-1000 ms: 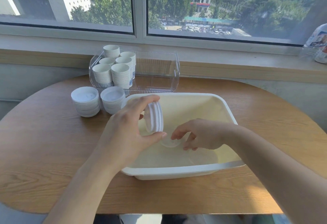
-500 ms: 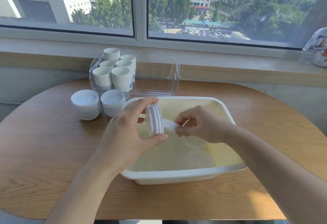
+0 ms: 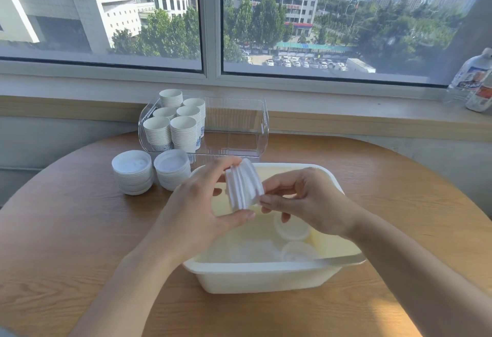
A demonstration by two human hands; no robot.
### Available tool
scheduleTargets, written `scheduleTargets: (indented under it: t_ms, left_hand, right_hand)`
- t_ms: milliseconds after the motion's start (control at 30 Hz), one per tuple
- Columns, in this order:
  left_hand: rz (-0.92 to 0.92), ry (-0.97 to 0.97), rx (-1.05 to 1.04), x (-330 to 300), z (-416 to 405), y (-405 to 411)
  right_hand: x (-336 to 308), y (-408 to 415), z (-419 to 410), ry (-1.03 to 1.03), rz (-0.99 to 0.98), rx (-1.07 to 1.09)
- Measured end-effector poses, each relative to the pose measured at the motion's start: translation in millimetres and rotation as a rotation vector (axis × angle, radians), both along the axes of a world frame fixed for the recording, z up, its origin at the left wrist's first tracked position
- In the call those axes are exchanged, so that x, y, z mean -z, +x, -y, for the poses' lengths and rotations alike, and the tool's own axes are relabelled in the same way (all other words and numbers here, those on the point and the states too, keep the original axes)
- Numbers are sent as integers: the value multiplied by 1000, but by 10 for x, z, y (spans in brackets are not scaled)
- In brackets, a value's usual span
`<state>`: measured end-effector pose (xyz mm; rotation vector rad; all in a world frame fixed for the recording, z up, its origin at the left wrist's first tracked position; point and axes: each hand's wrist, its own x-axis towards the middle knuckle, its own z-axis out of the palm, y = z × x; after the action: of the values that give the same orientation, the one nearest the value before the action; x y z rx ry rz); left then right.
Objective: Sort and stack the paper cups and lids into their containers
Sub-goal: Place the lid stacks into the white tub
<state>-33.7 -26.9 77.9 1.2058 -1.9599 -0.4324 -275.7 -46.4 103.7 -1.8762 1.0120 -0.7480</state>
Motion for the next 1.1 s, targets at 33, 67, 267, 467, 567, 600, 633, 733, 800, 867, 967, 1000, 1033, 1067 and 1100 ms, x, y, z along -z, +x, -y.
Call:
scheduleTargets:
  t_ms: [33,67,267,467,567,600,633,733,800,867,967,1000,1033,1067,1100]
  left_hand:
    - [9,-3,11,-14,6,-4]
    - [15,-7,20,-30,9,-7]
    - [-10,-48,87,-139,-28,-60]
    - [-113,-72,105,-156,-155,-135]
    - [-122,-69,121,-139,-209,-163]
    - [-129,-66,125,-131,-220,-170]
    - [-137,-62,131,-125,-230,-173]
    - [-153,-57,140,-116,-241,-174]
    - [-182,-41,134,-113,-246,-168]
    - [-204,-23,131,-116,-252,-165]
    - [-207,-18,131,-124,-258,-171]
    - [-208,-19,132,-129,-259,-174]
    - [-207,-21,133,-133,-261,-176]
    - [-204,-25,132,-138,-261,-177]
    - [-200,-29,132,-140,-265,-177]
  right_hand:
    - [-7,-2,-13,0,-11,-11]
    - [-13,-3,-24,-2,-22,-21]
    - [-51,-26,-102,-8,6,-41]
    - [-99,-77,-155,-17,49,-4]
    - [-142,-105,-165,66,31,-35]
    - [-148,-105,-171,84,25,-40]
    - [-155,-98,-177,98,20,-49]
    - [-176,-90,-197,104,24,-76]
    - [-183,-107,-209,93,48,-55]
    - [-186,-110,-223,74,68,-42]
    - [-194,-86,-242,46,87,-59]
    - [-204,-78,-249,43,93,-73]
    - [-214,-72,-257,41,96,-87]
    - [-225,-70,-264,40,99,-98]
    - [-236,-69,-270,44,101,-104]
